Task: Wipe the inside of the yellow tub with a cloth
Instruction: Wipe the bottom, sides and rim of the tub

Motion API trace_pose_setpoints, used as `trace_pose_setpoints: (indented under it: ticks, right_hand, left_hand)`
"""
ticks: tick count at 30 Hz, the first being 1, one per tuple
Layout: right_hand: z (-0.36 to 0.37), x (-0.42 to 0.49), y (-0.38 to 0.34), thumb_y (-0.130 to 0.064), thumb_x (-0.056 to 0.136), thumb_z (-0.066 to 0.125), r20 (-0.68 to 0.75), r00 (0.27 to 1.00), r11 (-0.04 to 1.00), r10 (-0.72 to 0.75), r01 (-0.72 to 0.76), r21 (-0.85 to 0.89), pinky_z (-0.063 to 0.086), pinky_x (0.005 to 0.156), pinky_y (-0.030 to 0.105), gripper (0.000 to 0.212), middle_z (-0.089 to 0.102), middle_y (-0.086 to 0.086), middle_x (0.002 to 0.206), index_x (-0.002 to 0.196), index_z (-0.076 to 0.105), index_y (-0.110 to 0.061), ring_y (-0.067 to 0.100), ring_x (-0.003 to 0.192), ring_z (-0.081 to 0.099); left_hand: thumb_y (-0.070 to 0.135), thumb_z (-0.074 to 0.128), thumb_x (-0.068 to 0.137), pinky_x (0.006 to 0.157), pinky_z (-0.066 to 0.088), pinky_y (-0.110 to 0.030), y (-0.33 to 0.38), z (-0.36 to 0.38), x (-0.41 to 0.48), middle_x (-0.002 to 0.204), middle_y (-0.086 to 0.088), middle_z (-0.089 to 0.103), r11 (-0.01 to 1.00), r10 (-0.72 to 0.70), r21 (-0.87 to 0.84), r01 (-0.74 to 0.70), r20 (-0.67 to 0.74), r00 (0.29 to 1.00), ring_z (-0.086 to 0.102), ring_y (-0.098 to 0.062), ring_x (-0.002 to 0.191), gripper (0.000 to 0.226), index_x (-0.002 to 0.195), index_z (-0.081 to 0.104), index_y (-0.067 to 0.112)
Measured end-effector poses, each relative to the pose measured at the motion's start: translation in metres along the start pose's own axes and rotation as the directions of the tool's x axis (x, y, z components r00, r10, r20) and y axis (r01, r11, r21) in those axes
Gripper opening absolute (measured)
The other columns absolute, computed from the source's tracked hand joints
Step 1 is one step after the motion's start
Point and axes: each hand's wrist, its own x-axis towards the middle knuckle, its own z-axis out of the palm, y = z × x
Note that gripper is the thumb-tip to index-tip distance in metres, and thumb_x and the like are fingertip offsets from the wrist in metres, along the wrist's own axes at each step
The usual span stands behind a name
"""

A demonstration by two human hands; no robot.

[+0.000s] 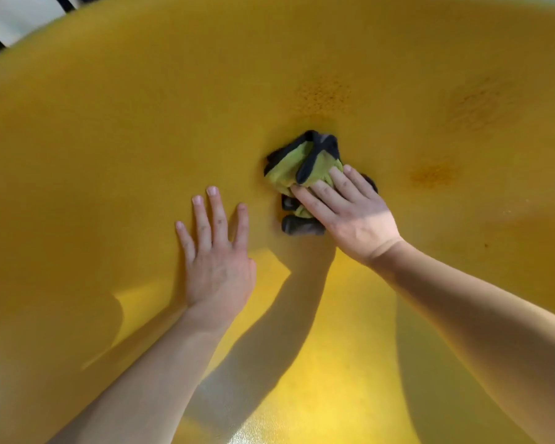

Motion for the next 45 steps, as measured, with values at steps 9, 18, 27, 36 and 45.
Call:
trace_pose_setpoints:
  ticks: [9,18,27,36,45]
  right_hand:
    - [-0.032,0.056,0.042,-0.006,0.102,0.041,0.071,0.892,0.889,-0.447,0.452,-0.077,0.028,0.118,0.050,0.039,0.065,0.005,0.131,0.133,0.062,-0.015,0.037,0.135,0.049]
    - [-0.038,0.076,0.034,-0.011,0.106,0.037,0.096,0.876,0.863,-0.474,0.483,-0.149,0.042,0.109,0.048,0.037,0.066,0.002,0.130,0.129,0.066,-0.017,0.032,0.126,0.058]
    - [-0.049,0.097,0.040,-0.013,0.106,0.038,0.056,0.858,0.849,-0.510,0.513,-0.125,0.043,0.108,0.045,0.037,0.065,0.001,0.133,0.130,0.065,-0.019,0.030,0.124,0.059]
    - [-0.003,0.091,-0.031,-0.020,0.107,0.038,-0.035,0.929,0.930,-0.367,0.367,-0.003,0.027,0.119,0.047,0.048,0.036,0.003,0.159,0.155,0.035,-0.018,0.032,0.143,0.037]
    - [0.007,0.085,-0.036,-0.019,0.101,0.041,0.059,0.904,0.904,-0.424,0.418,0.091,0.032,0.111,0.048,0.043,0.056,0.005,0.144,0.143,0.052,-0.022,0.035,0.130,0.052]
  left_hand:
    - [0.037,0.049,0.090,0.119,0.003,-0.052,-0.021,-0.020,-0.004,0.162,-0.008,-0.023,0.999,0.027,-0.018,-0.026,0.028,0.999,-0.012,-0.026,0.151,0.081,0.157,0.007,0.023]
    - [0.033,0.042,0.097,0.120,-0.008,-0.049,-0.030,-0.028,-0.004,0.157,-0.005,-0.034,0.999,0.050,0.012,-0.051,0.080,0.996,-0.022,-0.021,0.148,0.072,0.157,0.001,0.025]
    - [0.029,0.043,0.096,0.120,-0.007,-0.048,-0.031,-0.035,-0.003,0.161,-0.004,-0.024,0.998,0.061,-0.015,-0.061,0.063,0.996,-0.015,-0.022,0.150,0.070,0.157,0.008,0.028]
    - [0.014,0.045,0.079,0.096,0.046,-0.043,-0.058,-0.042,-0.020,0.127,-0.007,0.061,0.976,0.044,-0.204,-0.076,-0.156,0.987,0.057,-0.028,0.116,0.043,0.117,0.064,0.016]
    - [0.014,0.050,0.075,0.089,0.043,-0.042,-0.089,-0.040,-0.056,0.118,-0.003,0.062,0.999,0.034,-0.011,-0.035,-0.092,0.995,0.056,-0.029,0.107,0.040,0.112,0.066,0.019]
